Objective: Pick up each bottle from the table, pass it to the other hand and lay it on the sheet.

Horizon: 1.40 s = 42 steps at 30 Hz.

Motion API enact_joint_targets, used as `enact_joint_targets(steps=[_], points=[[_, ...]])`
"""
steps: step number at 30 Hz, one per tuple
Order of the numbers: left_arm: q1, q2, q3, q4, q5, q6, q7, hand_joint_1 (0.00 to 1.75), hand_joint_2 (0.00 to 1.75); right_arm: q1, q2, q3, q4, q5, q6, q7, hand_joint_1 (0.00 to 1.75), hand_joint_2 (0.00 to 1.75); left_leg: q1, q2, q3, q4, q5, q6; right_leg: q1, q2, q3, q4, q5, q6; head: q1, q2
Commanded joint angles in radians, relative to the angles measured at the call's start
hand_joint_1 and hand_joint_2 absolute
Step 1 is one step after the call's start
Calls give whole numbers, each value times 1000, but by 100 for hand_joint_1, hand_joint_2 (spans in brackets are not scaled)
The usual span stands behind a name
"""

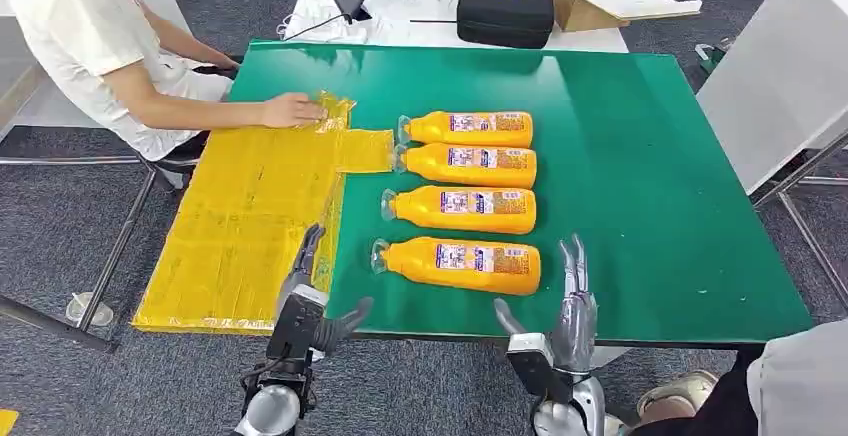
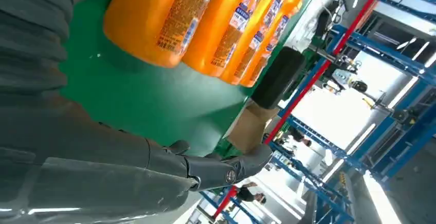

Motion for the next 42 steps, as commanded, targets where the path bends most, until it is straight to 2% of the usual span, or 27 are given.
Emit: enact_joint_targets(steps=[1, 2, 4, 5, 11, 13, 14, 15, 23, 25, 28, 35, 42], points=[[23, 33, 25, -61, -33, -4, 21, 0, 175, -26, 10, 43, 18, 9, -3, 1, 0, 175, 0, 4, 5, 0, -3, 0, 1, 4, 4, 0, -1, -2, 0, 0], [15, 28, 23, -56, -32, -18, 25, 0, 175, -71, 10, 25, 136, 139, -3, 1, 0, 175, 0, 3, 5, 0, -2, 0, 1, 4, 3, 0, -1, -2, 0, 0], [-4, 17, 12, -37, -27, -42, 23, 0, 175, -118, -2, 24, 192, 201, -3, 1, 0, 175, 0, 3, 3, -1, -1, 0, 1, 3, 3, -1, 0, -1, 0, 0], [-8, 11, 2, -30, -29, -48, 25, 0, 175, -151, -14, 38, 270, 212, -3, 1, 0, 175, 0, 4, 6, 0, -2, 0, 1, 4, 5, -1, 0, -2, 0, 0], [-8, 11, 2, -30, -29, -48, 25, 0, 175, -151, -14, 38, 270, 212, -3, 1, 0, 175, 0, 4, 6, 0, -2, 0, 1, 4, 5, -1, 0, -2, 0, 0], [-8, 6, -14, -21, -28, -58, 26, 0, 175, -183, -24, 44, 336, 229, -3, 12, 0, 175, 0, 3, 3, -1, -1, 0, 0, 3, 3, -1, 0, -1, 0, 0], [-18, 4, -49, 1, -24, -61, 14, 0, 175, -241, -50, 66, 451, 284, -2, 41, 0, 175, 1, 3, 3, -1, -1, 0, 1, 3, 3, -1, 1, -1, 0, 0], [-24, 4, -51, 1, -13, -52, 5, 0, 175, -263, -49, 57, 485, 319, -3, 44, 0, 175, 0, 3, 4, -1, -1, 0, 1, 4, 4, -2, 1, -1, 0, 0], [-18, 4, -49, -9, -2, -52, 7, 0, 175, -282, -35, 51, 527, 365, 3, 70, 0, 175, 0, 1, 3, 0, 0, 1, 0, 1, 3, -1, 0, 0, 0, 0], [-18, 5, -50, -9, 3, -55, 12, 0, 175, -324, -38, 75, 614, 386, 30, 124, 0, 175, 0, 1, 4, 0, 0, 1, 0, 1, 3, -1, 0, 0, 0, 0], [-29, 7, -60, -8, 4, -68, 13, 0, 175, -355, -43, 100, 653, 410, 28, 149, 0, 175, 0, 1, 3, 0, 0, 1, 0, 2, 2, -1, 1, 0, 0, 0], [-37, 11, -79, -22, 14, -93, 21, 0, 175, -386, -74, 145, 639, 450, 93, 252, 0, 175, 0, 1, 5, 1, 0, 1, 0, 1, 4, 0, 0, -1, 0, 0], [-18, 5, -81, -62, 6, -101, 52, 0, 175, -362, -120, 224, 535, 604, 160, 462, 0, 175, 0, 1, 6, 1, -1, 1, 0, 1, 5, 0, 0, 0, 0, 0]])
